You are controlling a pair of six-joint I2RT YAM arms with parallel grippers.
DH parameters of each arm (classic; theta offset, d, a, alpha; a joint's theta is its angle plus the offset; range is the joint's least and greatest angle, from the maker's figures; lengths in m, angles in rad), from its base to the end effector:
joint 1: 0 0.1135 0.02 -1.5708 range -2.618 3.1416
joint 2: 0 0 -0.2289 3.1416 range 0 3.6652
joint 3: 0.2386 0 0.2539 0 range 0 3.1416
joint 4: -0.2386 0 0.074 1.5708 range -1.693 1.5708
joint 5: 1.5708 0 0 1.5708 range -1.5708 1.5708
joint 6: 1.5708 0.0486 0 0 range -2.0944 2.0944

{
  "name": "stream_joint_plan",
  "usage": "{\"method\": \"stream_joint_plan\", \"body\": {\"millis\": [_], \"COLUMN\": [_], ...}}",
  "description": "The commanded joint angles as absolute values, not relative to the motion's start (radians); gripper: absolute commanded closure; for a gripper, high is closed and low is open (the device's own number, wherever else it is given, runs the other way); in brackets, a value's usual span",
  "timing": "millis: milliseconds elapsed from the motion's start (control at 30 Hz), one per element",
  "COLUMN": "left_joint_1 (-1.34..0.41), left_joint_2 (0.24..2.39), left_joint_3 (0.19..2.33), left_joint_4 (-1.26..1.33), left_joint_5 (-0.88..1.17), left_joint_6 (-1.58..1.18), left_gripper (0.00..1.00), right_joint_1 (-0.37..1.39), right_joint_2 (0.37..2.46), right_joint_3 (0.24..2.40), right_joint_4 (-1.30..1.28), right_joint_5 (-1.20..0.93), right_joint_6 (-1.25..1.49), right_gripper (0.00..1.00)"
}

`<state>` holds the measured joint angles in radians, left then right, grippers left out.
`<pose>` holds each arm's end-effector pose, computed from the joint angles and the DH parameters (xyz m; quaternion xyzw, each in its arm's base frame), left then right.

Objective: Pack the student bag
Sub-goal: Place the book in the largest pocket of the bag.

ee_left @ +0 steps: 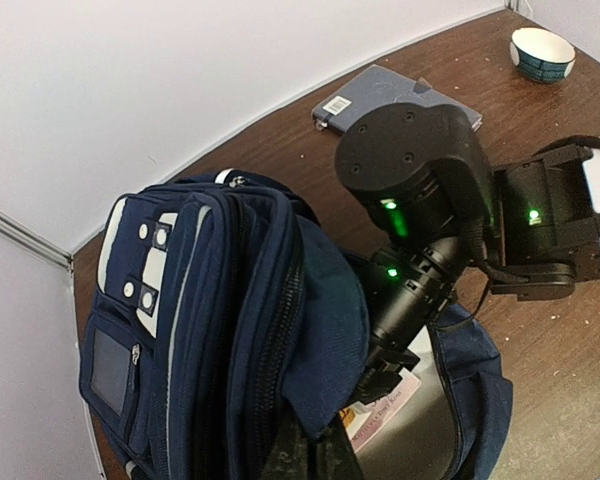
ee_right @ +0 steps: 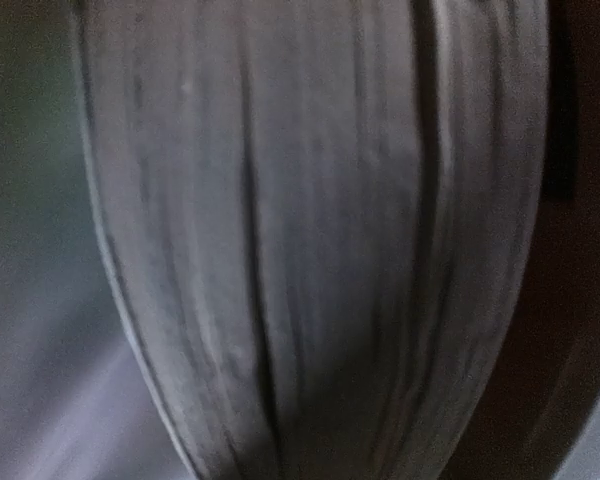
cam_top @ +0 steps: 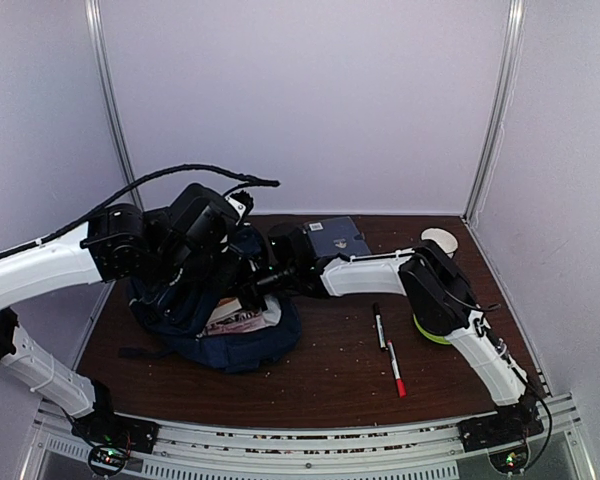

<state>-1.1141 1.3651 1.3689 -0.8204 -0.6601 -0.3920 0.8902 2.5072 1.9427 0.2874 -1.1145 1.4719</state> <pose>0.1576 -0.2531 0.3166 0.1991 0.8650 -0.0184 0.4602 0.3038 0.4446 0.1418 0.1111 -0.7402 -0.6335 0.1960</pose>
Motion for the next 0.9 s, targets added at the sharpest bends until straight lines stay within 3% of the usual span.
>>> {"method": "stream_joint_plan", "body": {"millis": [0, 100, 300, 433, 667, 867], "left_joint_1": [-1.158, -1.163, -1.163, -1.161, -1.143, -1.135], "left_joint_2": [1.349, 1.358, 1.367, 1.373, 1.364, 1.351], "left_joint_3": [1.421, 1.418, 1.401, 1.423, 1.381, 1.359], "left_joint_4": [-0.628, -0.629, -0.646, -0.702, -0.730, -0.750], "left_joint_5": [-0.640, -0.641, -0.693, -0.750, -0.774, -0.768], "left_joint_6": [-0.356, -0.349, -0.360, -0.415, -0.488, -0.514], "left_gripper": [1.00, 1.00, 1.00, 1.00, 1.00, 1.00], "right_joint_1": [0.881, 0.870, 0.862, 0.862, 0.864, 0.876], "right_joint_2": [2.525, 2.523, 2.496, 2.434, 2.306, 2.219], "right_joint_3": [2.020, 2.036, 1.996, 1.896, 1.751, 1.724], "right_joint_4": [0.270, 0.268, 0.302, 0.329, 0.281, 0.017], "right_joint_5": [-1.055, -1.031, -1.027, -1.017, -0.987, -0.905], "right_joint_6": [1.419, 1.414, 1.430, 1.460, 1.434, 1.254], "right_gripper": [0.99, 0.93, 0.69, 0.60, 0.50, 0.44]}}
